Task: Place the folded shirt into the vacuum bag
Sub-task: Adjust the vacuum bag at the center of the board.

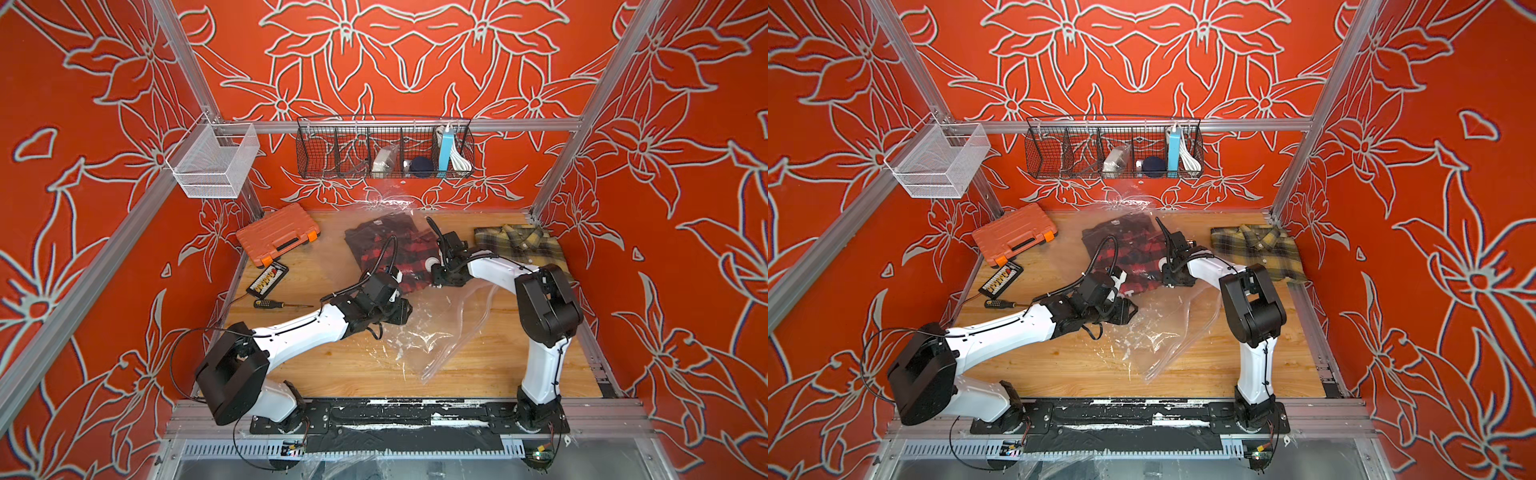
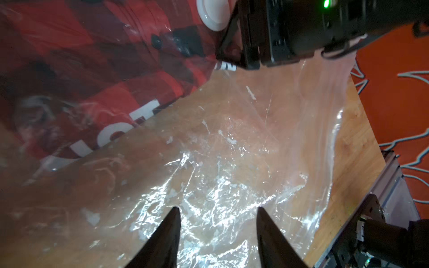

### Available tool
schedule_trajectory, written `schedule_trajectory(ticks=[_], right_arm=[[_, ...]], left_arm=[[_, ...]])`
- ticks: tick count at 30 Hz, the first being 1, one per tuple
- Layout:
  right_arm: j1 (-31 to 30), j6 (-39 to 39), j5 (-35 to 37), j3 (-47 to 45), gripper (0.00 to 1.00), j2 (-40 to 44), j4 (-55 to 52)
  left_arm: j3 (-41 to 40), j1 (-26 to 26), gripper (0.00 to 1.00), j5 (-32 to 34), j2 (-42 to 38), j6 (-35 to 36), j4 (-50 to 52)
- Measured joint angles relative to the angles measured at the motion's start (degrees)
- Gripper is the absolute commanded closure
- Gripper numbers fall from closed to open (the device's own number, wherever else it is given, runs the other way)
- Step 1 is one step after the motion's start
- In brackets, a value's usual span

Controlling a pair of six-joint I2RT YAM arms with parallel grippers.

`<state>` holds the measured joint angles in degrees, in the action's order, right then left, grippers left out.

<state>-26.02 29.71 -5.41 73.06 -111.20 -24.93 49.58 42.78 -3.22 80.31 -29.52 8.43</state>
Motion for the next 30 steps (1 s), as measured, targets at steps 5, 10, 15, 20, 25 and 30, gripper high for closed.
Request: schedule_trajectory(ticks=[5, 10, 15, 20, 25, 30], right_arm=[[-6.05, 6.97, -2.75, -8.24, 0.4, 4.59, 9.29], [-12.9, 15.85, -6.54, -13.64, 0.4, 7.58, 16.17], [-15.89, 18.56, -14.82, -11.19, 0.39, 6.36, 15.76], [-14.27, 13.86, -15.34, -9.51, 0.37, 10.64, 8.37], [-6.27, 6.8, -11.8, -8.92, 0.32, 22.88, -1.38], [3.76, 2.32, -3.89, -7.02, 0.21, 27.28, -7.17]], left_arm=[[-0.31, -2.21, 0.47, 1.49, -4.57, 1.01, 1.84], [-0.37, -3.82, 0.48, 2.45, -6.36, 1.57, 3.13], [-0.66, -4.79, 0.48, 3.45, -8.09, 1.86, 4.85], [-0.61, -4.96, 0.47, 3.74, -10.64, 2.95, 6.78], [-0.63, -4.94, 0.47, 2.58, -10.56, 2.8, 6.19], [-0.61, -3.15, 0.47, 1.64, -7.82, 2.21, 4.17]])
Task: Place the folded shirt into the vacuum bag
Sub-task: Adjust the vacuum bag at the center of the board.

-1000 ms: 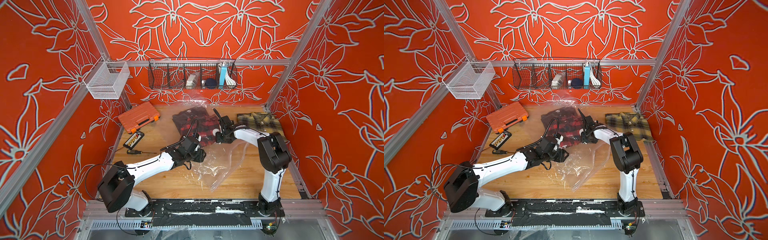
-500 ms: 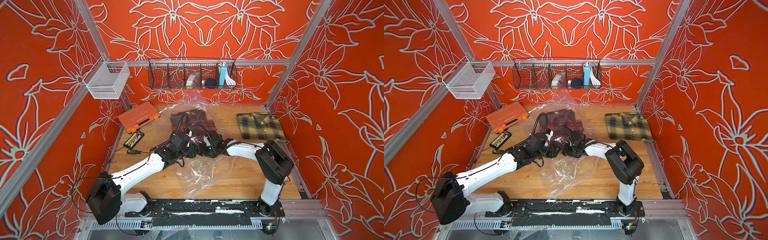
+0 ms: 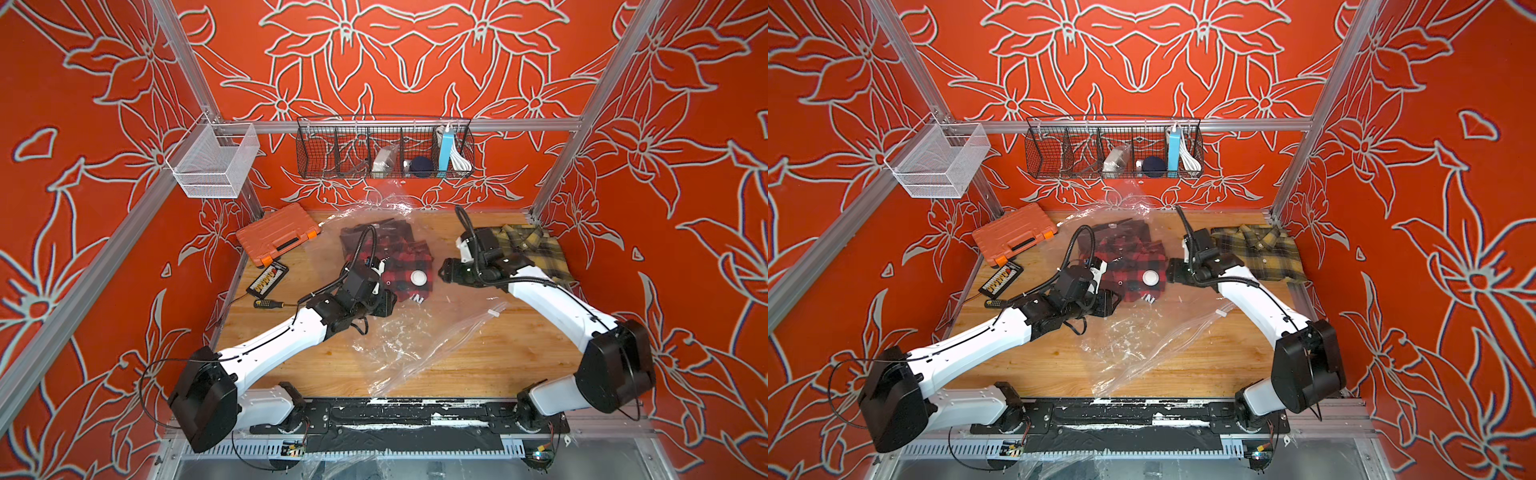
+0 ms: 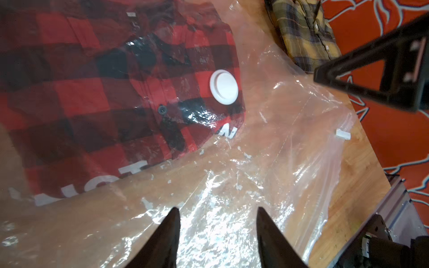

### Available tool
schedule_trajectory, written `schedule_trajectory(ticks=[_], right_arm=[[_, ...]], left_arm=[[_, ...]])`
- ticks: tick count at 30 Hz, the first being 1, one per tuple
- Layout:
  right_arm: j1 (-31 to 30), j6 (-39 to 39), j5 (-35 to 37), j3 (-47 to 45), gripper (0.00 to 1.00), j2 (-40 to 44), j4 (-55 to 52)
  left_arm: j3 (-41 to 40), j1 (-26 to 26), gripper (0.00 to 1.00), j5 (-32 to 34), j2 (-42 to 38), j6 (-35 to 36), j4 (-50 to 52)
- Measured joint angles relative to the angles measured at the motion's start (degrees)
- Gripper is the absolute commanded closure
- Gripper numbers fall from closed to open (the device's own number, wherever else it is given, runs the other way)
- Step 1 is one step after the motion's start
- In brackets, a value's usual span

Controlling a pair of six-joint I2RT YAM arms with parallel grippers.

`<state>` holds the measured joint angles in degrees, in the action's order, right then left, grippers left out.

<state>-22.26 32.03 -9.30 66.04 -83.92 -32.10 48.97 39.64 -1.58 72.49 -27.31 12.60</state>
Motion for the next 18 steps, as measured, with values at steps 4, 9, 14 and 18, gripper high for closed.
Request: schedule_trajectory(ticks=[4, 9, 14, 18], right_arm=[[6.97, -1.51, 3.06, 0.02, 0.18, -3.91, -1.09], [10.86, -1.97, 3.23, 2.58, 0.18, -12.94, -1.79], [11.17, -2.1, -1.22, 2.19, 0.25, -15.37, -0.96], [10.51, -0.66, -7.52, -2.71, 0.32, -14.08, 3.37]], left_arm=[[-0.02, 3.32, 0.47, -0.02, 1.31, -0.44, -0.63], [0.0, 5.49, 0.47, -0.09, 1.66, -0.79, -1.38], [0.0, 5.6, 0.47, 0.2, 1.66, -0.81, -1.42], [0.0, 5.6, 0.47, 0.44, 1.66, -0.74, -1.42]])
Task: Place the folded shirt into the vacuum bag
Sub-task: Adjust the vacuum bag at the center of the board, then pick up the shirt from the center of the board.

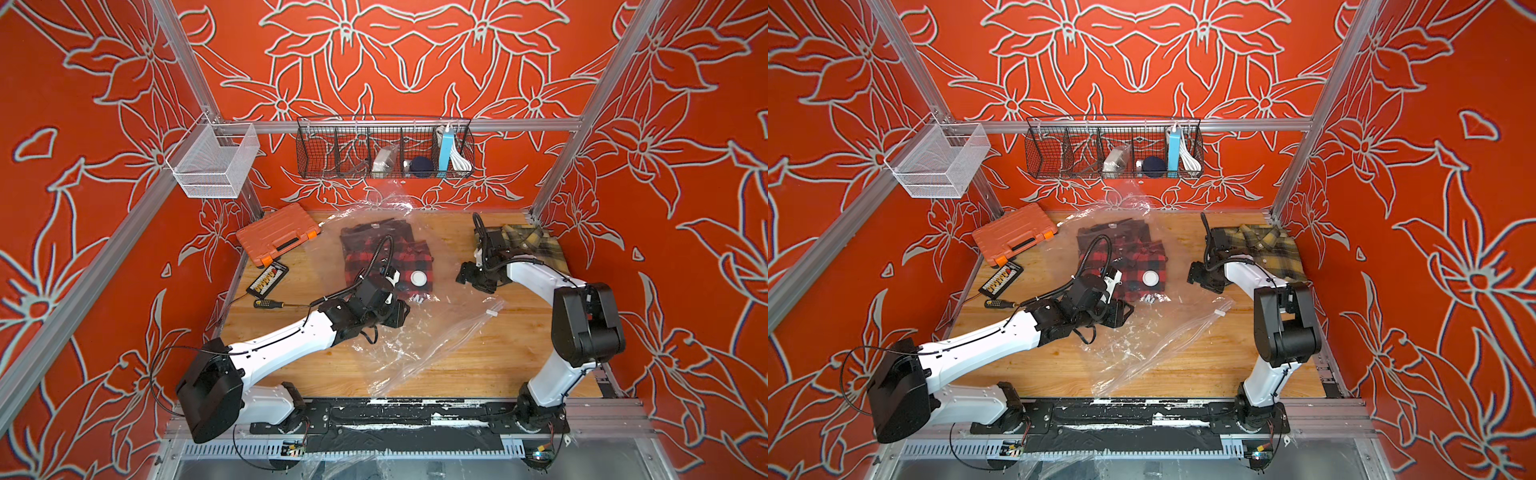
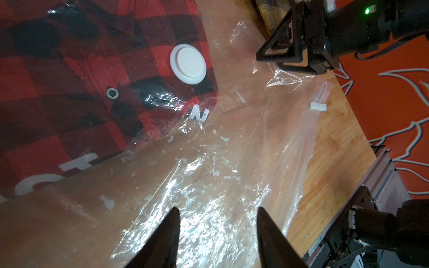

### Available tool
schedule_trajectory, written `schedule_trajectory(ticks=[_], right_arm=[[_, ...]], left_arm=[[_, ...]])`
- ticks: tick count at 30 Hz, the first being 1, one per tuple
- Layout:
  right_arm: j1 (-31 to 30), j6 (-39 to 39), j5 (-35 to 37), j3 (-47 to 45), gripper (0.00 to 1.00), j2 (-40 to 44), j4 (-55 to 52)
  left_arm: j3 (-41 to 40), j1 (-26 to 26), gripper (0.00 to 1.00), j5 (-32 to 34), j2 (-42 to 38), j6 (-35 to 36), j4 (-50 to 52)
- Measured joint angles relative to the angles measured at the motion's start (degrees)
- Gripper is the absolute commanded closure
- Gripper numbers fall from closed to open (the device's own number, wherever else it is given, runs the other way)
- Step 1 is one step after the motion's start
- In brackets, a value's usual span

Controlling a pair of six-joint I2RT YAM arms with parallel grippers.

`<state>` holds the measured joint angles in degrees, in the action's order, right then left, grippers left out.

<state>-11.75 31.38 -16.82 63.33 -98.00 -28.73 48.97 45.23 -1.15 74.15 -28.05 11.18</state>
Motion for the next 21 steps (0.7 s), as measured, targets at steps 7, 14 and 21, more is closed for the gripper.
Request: schedule_trajectory(ticks=[7, 14, 21], right_arm=[[-9.09, 5.53, -6.95, -7.39, 0.31, 4.42, 3.04], [-8.55, 4.83, -1.9, -5.81, 0.2, 10.84, -2.89], [0.02, 0.07, 14.64, 5.75, 0.12, 7.58, -9.35]], left_arm=[[0.76, 0.0, 0.47, 0.0, 1.14, 0.17, -0.02], [0.85, 0.0, 0.47, 0.24, 0.87, 0.15, 0.07], [0.85, 0.0, 0.47, -0.13, 0.61, 0.13, -0.11]])
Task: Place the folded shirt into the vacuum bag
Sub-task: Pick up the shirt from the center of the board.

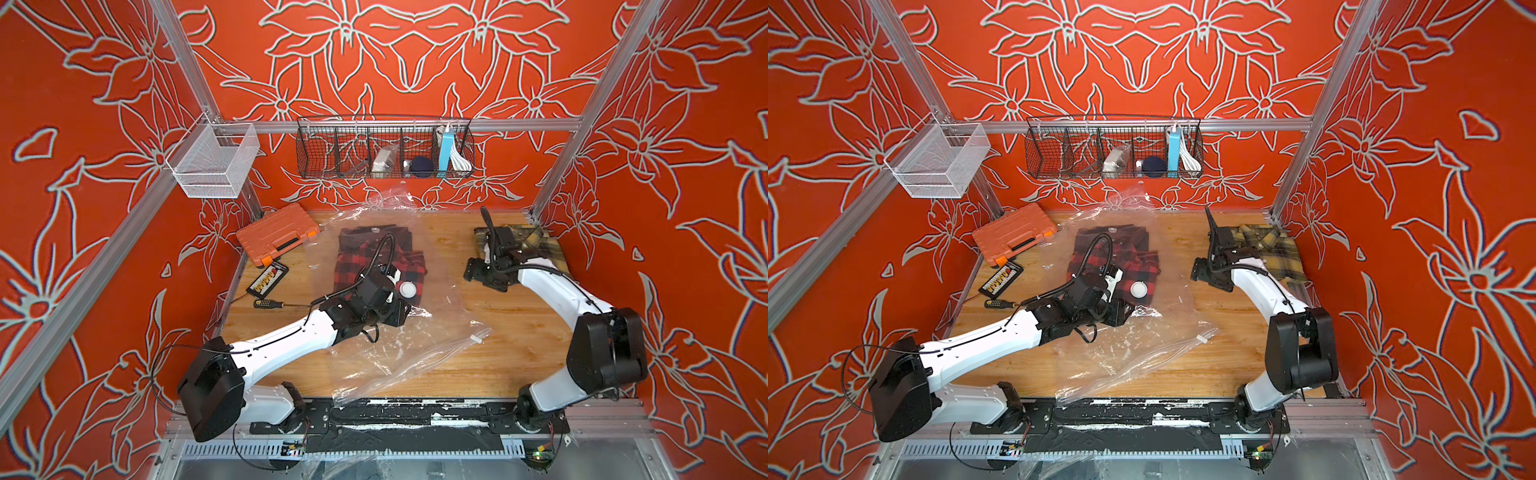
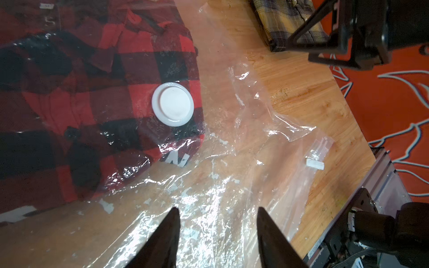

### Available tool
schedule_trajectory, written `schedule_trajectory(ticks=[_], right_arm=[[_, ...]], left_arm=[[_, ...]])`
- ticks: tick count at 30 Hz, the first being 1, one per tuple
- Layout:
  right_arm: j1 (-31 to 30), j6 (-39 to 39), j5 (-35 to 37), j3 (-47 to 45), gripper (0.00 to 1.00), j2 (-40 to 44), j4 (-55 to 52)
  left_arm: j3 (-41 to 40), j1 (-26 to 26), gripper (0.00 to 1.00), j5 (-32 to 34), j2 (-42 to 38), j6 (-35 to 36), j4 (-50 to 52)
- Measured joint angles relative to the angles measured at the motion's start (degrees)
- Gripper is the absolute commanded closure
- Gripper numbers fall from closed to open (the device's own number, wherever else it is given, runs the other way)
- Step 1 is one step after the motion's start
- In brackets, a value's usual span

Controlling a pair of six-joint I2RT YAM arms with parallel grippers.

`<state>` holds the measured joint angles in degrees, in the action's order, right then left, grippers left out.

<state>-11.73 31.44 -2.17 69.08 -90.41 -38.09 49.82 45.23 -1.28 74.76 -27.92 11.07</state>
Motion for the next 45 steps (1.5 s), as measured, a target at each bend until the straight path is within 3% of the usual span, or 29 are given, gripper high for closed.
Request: schedule_trajectory(ticks=[7, 15, 18, 23, 27, 31, 37, 45], right_arm=[[1.38, -4.13, 14.67, 14.86, 0.08, -15.54, -3.41], [3.89, -6.1, 17.49, 18.29, 0.16, -23.63, -5.22], [5.73, -6.38, 15.13, 19.21, 0.24, -25.83, -5.42], [8.74, -5.46, 7.96, 19.43, 0.47, -29.62, -4.37], [10.62, -5.18, 2.67, 19.56, 0.78, -29.64, -3.26], [11.23, -4.15, -1.27, 18.53, 0.99, -29.05, -0.66], [10.62, -1.27, -11.85, 10.08, 1.0, -22.93, 4.85], [8.7, 2.73, -22.86, -1.55, 1.0, -10.23, 8.83]], left_arm=[[0.0, 0.0, 0.47, -0.42, 0.07, 0.04, -0.09], [0.0, 0.0, 0.47, -0.94, 0.26, 0.28, -0.17], [0.0, 0.04, 0.47, -1.2, 0.81, 0.26, -0.44], [0.0, 0.07, 0.47, -1.38, 1.16, 0.26, -0.44], [0.0, 0.11, 0.47, -1.29, 1.16, 0.24, -0.42], [0.57, 0.11, 0.47, -1.33, 1.16, 0.28, 0.04], [0.85, 0.24, 0.47, -2.38, 2.49, -0.28, -1.53], [2.97, 2.32, 0.47, -5.25, 12.39, -1.7, -5.7]])
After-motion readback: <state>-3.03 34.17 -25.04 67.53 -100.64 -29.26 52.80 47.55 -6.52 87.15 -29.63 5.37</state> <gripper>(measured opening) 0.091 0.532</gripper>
